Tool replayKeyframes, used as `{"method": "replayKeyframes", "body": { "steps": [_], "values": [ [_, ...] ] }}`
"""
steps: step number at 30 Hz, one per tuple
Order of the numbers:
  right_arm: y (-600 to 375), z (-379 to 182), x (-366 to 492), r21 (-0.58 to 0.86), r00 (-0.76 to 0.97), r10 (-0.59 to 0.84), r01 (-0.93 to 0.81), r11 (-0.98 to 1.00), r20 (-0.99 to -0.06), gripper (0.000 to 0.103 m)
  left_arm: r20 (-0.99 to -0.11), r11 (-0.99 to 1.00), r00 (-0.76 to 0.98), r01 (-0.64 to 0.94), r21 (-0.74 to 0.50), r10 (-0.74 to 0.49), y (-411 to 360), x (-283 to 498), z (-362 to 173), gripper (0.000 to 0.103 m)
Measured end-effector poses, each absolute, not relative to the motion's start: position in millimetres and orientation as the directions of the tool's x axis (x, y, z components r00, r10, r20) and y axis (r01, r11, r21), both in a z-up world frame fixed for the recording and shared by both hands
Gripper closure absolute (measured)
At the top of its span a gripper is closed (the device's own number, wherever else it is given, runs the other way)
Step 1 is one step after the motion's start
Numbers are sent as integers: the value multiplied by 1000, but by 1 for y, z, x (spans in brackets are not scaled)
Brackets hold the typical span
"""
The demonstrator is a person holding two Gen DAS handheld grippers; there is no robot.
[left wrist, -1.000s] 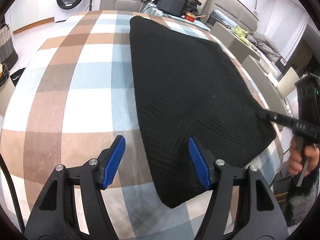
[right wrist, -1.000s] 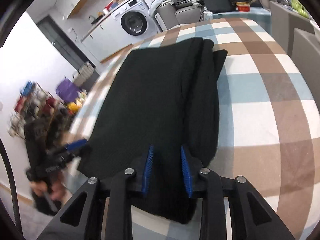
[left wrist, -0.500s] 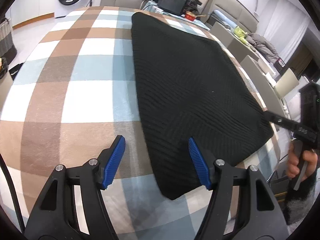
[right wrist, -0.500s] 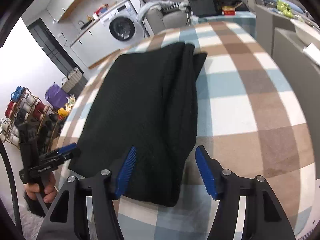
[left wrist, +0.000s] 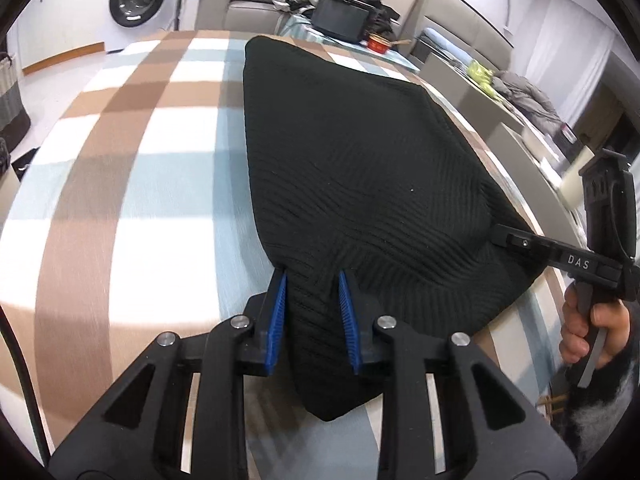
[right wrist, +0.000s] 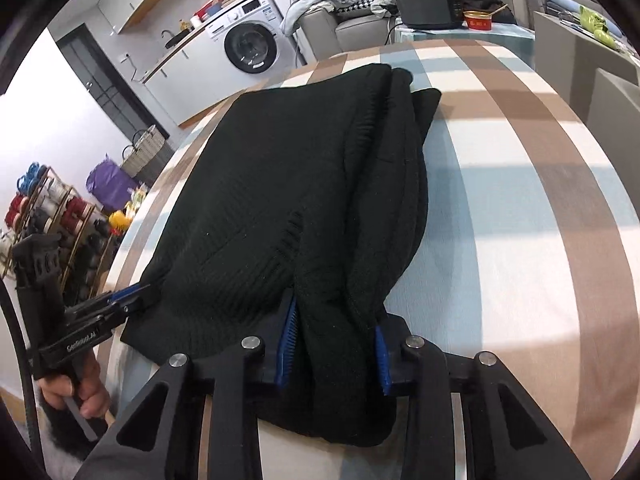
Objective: Fold small clothes
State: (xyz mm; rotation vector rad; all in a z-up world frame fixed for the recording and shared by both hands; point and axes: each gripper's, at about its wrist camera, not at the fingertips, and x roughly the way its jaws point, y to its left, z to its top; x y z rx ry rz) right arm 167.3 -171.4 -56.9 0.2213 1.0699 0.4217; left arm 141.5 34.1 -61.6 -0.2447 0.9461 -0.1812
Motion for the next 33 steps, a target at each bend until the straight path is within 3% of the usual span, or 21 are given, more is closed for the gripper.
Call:
{"method": "replayKeyframes", "body": {
  "steps": [6,9,11,13,15,17,19,20,24,26,33],
  "values": [
    [-156,-58,203,346,449,402,-204,916,-798,67,-775,981,608,32,-193,-172,37,179,-60,80],
    [-156,-57,202,337,449,396,-207,918,-801,59,-772,981,611,35,-193,-174,40,181,-59,79],
    [-160,-56,202,328,443,378,-189,926,-813,44,-773,982,613,28,-186,-164,43,178,-58,70],
    [-164,-49,196,289,466,331,-162,944,-821,38,-776,985,616,3,-174,-139,47,175,-56,61],
    [-167,-37,190,267,511,321,-178,947,-797,25,-767,987,631,-13,-161,-117,50,172,-52,52],
    [-169,-26,183,254,550,323,-201,946,-770,5,-743,989,661,-11,-148,-104,53,166,-44,38],
    [-167,-14,177,234,595,323,-224,946,-736,0,-720,991,688,-3,-131,-93,54,160,-37,29],
    [-166,-9,173,225,616,328,-241,944,-716,0,-705,993,704,-1,-119,-84,53,156,-33,22],
    [-158,2,163,196,643,352,-303,933,-680,0,-658,996,750,7,-91,-65,47,143,-21,17],
    [-153,5,156,188,660,360,-319,929,-659,0,-649,996,758,15,-86,-67,43,138,-17,4],
    [-146,7,136,169,688,395,-374,912,-609,0,-584,998,810,15,-67,-51,36,120,-8,1]
  ]
}}
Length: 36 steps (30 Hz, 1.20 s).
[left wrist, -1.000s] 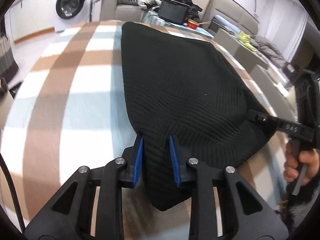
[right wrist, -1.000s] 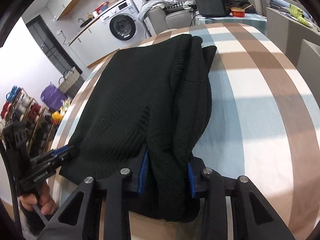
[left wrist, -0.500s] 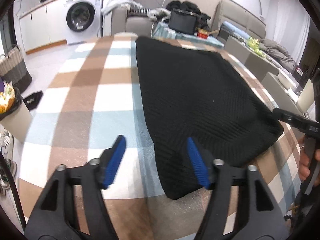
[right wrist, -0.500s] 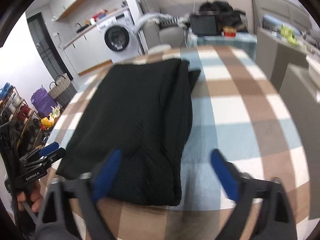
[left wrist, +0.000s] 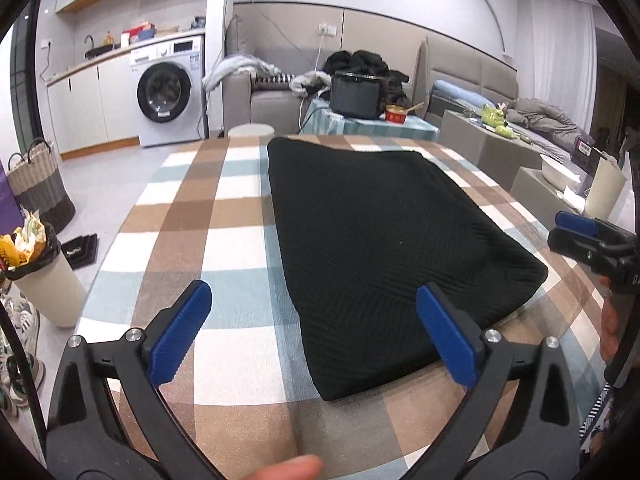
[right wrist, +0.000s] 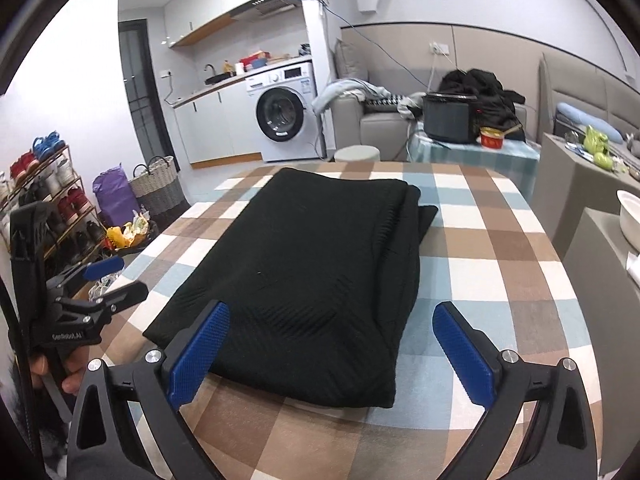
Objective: Fold small clothes
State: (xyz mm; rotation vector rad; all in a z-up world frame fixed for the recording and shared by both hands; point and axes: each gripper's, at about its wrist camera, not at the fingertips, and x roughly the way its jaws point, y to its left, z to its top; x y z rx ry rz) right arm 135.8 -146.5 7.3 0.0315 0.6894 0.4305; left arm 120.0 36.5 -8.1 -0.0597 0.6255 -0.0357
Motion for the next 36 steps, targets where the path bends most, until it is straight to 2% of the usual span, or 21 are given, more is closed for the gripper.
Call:
{"method": "replayKeyframes", "body": {
  "steps": [11,26,36],
  "values": [
    [-144,3,114,130,745,401,-396,909,-533,0,-493,998,870,-7,-69,-28,40,103,-4,1],
    [-146,-7,102,126,793,395,-382,915,-464,0,-428,999,904,2,-47,-22,39,92,-5,1],
    [-151,-3,94,126,827,384,-366,922,-411,0,-424,999,905,6,-48,-26,38,90,-9,1]
  ]
}}
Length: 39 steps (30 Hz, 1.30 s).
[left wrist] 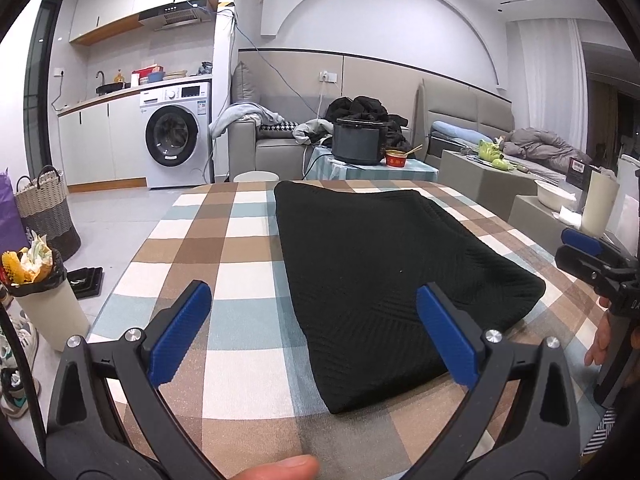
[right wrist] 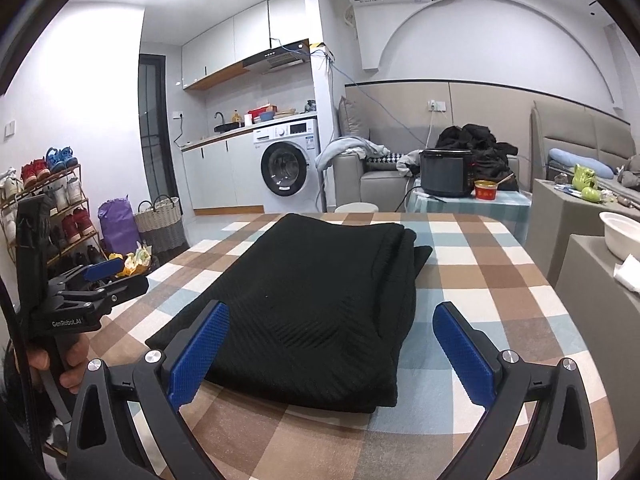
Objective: Fold small clothes
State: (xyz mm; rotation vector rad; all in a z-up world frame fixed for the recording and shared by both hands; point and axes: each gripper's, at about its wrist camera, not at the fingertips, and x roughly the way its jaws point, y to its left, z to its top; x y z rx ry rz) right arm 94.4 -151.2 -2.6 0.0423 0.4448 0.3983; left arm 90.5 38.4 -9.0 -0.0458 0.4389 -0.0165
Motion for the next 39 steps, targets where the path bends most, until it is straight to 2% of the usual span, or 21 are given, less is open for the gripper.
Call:
{"method": "replayKeyframes", "body": {
  "steps": [5,39],
  "values": [
    [-154,-1,90,120,840,387,-370,921,-381,0,-410,999,911,18,-40,-33,39,90,-9,1],
    [-149,-5,93,110,821,405,-396,912,-403,0,-421,998,906,16,-64,-41,45,90,-9,1]
  ]
}}
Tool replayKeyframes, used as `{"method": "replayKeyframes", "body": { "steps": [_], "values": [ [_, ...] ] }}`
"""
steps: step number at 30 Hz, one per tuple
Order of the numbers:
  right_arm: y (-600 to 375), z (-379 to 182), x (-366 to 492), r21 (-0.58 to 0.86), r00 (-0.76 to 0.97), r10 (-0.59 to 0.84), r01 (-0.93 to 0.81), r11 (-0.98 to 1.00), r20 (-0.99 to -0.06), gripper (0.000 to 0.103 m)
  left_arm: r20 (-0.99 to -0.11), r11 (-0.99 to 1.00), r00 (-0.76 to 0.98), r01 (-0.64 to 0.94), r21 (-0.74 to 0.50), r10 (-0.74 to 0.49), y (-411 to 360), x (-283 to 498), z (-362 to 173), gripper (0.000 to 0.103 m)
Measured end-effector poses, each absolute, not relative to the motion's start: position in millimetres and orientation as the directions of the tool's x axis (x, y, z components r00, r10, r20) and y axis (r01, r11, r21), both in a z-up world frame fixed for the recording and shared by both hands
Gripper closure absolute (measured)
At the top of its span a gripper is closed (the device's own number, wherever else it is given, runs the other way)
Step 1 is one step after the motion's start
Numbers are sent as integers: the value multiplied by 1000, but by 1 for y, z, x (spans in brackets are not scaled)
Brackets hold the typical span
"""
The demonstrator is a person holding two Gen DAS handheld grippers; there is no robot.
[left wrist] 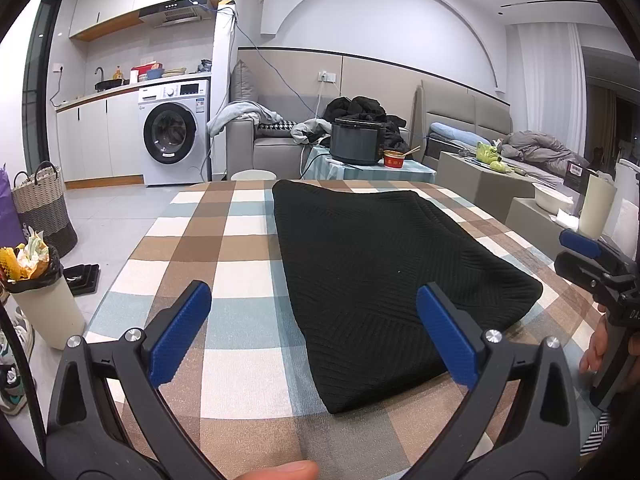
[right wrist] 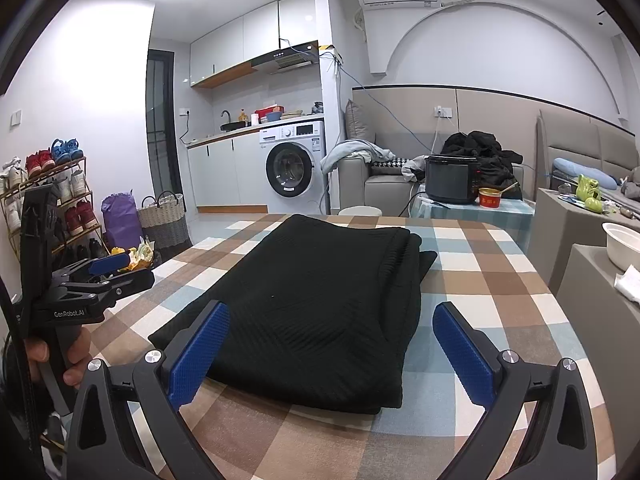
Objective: Fold small clothes
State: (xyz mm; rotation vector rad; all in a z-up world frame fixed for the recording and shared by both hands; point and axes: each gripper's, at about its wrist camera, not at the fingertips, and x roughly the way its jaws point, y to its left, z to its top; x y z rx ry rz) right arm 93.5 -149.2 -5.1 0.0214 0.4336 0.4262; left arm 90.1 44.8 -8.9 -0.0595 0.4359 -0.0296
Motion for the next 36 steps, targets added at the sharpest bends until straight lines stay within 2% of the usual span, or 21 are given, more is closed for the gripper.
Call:
{"method": "replayKeyframes", "body": {
  "steps": [36],
  "values": [
    [-148,-5,93,108,821,405,-396,912,-403,0,-417,998,908,5,-63,-31,44,89,-10,1]
  ]
}}
